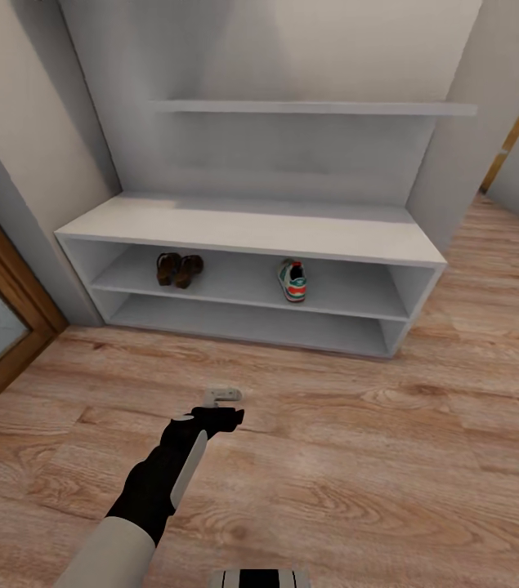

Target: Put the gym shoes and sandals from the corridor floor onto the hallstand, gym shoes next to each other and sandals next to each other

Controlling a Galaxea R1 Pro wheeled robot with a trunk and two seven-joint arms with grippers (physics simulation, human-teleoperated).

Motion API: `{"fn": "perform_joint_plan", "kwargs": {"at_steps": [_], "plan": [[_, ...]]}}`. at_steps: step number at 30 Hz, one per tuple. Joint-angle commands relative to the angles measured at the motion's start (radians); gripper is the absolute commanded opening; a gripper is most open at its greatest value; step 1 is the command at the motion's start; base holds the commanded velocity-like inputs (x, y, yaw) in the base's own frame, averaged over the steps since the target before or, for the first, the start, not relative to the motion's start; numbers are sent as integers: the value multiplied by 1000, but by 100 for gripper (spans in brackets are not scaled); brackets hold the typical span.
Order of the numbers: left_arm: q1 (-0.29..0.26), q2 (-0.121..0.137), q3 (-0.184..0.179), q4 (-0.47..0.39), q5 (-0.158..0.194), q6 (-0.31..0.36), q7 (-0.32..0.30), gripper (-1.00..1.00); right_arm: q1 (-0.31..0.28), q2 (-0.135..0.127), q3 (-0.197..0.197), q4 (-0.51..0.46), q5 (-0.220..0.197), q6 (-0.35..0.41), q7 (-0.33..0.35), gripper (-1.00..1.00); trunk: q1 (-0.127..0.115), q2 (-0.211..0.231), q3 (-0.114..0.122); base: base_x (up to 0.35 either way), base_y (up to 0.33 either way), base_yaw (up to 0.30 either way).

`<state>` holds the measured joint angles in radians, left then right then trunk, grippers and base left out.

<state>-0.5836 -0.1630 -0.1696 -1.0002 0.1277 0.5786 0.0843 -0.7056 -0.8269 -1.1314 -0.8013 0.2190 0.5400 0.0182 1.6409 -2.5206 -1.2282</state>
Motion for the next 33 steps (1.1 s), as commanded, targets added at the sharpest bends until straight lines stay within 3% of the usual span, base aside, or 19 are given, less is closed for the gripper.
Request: {"fn": "perform_joint_plan", "kwargs": {"at_steps": [1, 7, 17, 33], "plan": [[-1, 0, -2, -1, 10, 4, 9, 100, -2, 0, -1, -1, 6, 5, 2, -100, 0, 0, -1, -69, 16, 0], [-1, 0, -1, -1, 10, 4, 8, 100, -2, 19, -2, -1, 6, 5, 5, -100, 0, 0, -1, -12, 3, 0], [-1, 1, -1, -1, 10, -11, 9, 100, -2, 20, -1, -10, 6, 15, 2, -100, 0, 0, -1, 0, 0, -9], [-1, 5, 4, -1, 9, -22, 7, 100, -2, 20, 2, -10, 6, 21, 2, -100, 0, 0, -11, 0, 0, -109]]}}
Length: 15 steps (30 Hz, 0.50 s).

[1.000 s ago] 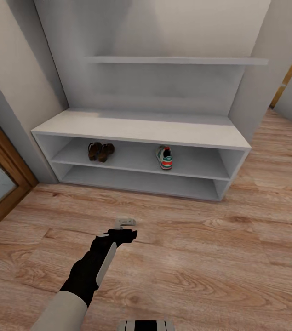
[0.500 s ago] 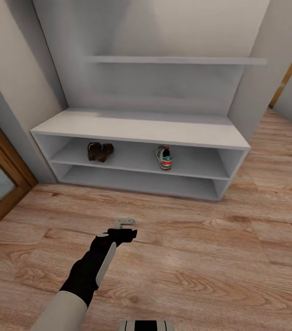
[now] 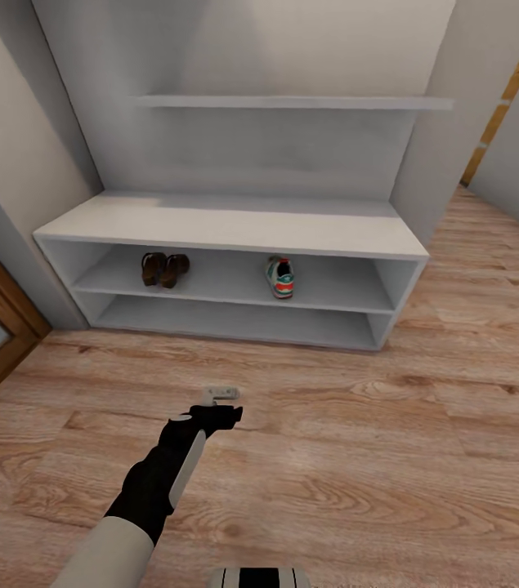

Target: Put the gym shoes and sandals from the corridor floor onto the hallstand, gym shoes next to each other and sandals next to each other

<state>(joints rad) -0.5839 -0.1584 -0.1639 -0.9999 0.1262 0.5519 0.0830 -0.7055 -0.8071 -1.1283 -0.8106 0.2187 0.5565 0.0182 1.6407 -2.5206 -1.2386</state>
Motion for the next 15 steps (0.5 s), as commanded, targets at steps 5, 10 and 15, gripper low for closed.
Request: {"fn": "perform_joint_plan", "kwargs": {"at_steps": [5, 10, 15], "plan": [[2, 31, 1, 0, 12, -122, -2, 100, -2, 1, 1, -1, 10, 4, 2, -100, 0, 0, -3, 0, 0, -85], [9, 111, 2, 33, 14, -252, -198, 100, -2, 2, 2, 4, 11, 3, 4, -100, 0, 0, -4, 0, 0, -17], [10, 177, 6, 66, 14, -307, -391, 100, -2, 2, 3, 8, 9, 2, 7, -100, 0, 0, -4, 0, 0, -2]]}}
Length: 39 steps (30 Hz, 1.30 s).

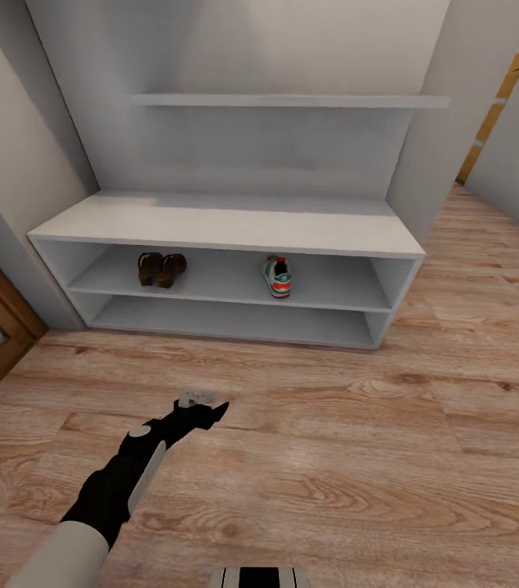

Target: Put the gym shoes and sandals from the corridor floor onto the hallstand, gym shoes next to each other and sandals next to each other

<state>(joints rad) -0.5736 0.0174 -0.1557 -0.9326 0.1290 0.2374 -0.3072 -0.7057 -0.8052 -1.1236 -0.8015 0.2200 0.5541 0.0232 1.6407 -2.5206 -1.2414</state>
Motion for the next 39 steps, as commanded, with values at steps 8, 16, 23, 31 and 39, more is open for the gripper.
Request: {"fn": "perform_joint_plan", "kwargs": {"at_steps": [8, 16, 23, 31, 39], "plan": [[0, 124, 38, 100, 133, -146, -219, 100, -1, 73, 0, -1, 4, 4, 3, -100, 0, 0, -1, 0, 0, 0], [0, 193, 65, 201, 224, -343, -436, 100, -1, 204, 67, 1, 3, -5, 7, -100, 0, 0, -1, 0, 0, 0], [0, 195, 68, 201, 228, -346, -446, 100, -1, 388, 422, 1, 1, -5, 7, -100, 0, 0, -1, 0, 0, 0], [0, 188, 65, 201, 228, -346, -447, 100, -1, 602, 709, -2, 1, 41, 6, -100, 0, 0, -1, 0, 0, 0], [0, 173, 64, 201, 227, -346, -447, 100, -1, 731, 825, -5, 2, 258, 4, -100, 0, 0, -1, 0, 0, 0]]}}
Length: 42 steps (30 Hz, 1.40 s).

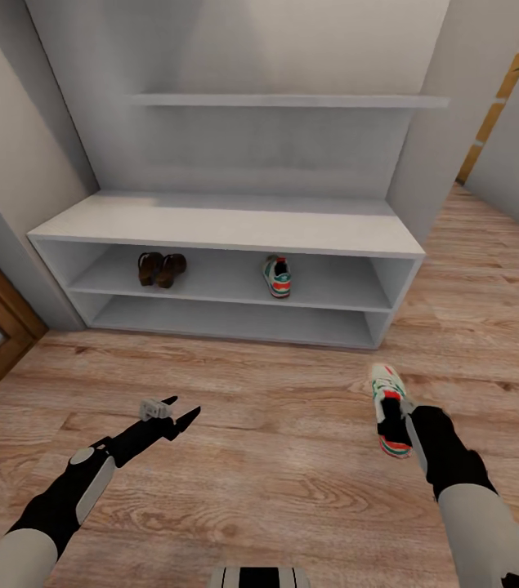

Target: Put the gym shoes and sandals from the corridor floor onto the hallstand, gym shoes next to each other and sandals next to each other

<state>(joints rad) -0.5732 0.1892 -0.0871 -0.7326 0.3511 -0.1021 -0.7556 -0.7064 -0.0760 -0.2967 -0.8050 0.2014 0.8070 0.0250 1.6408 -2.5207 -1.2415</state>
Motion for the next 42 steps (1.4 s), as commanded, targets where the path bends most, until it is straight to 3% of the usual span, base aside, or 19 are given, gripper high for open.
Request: {"fn": "perform_joint_plan", "kwargs": {"at_steps": [1, 6, 13, 24, 42], "plan": [[0, 1, -5, 1, 5, -7, 1, 100, -1, 9, -1, -1, 22, 9, 1, -100, 0, 0, -1, 0, 0, 0], [0, 1, -6, 0, 5, -7, 1, 100, -4, 57, 3, 1, 28, 38, -4, -100, 0, 0, -1, 0, 0, 0], [0, -3, -7, 0, 4, -7, 1, 100, -17, 66, 4, -1, 30, 42, -6, -100, 0, 0, -1, 0, 0, 0], [0, -14, -8, 0, 2, -7, 1, 100, -117, 102, 4, -5, 29, 43, -5, -100, 0, 0, -1, 0, 0, 0], [0, -35, -10, 0, 0, -8, 4, 100, -134, 107, 7, -9, 29, 41, -1, -100, 0, 0, -1, 0, 0, 0]]}}
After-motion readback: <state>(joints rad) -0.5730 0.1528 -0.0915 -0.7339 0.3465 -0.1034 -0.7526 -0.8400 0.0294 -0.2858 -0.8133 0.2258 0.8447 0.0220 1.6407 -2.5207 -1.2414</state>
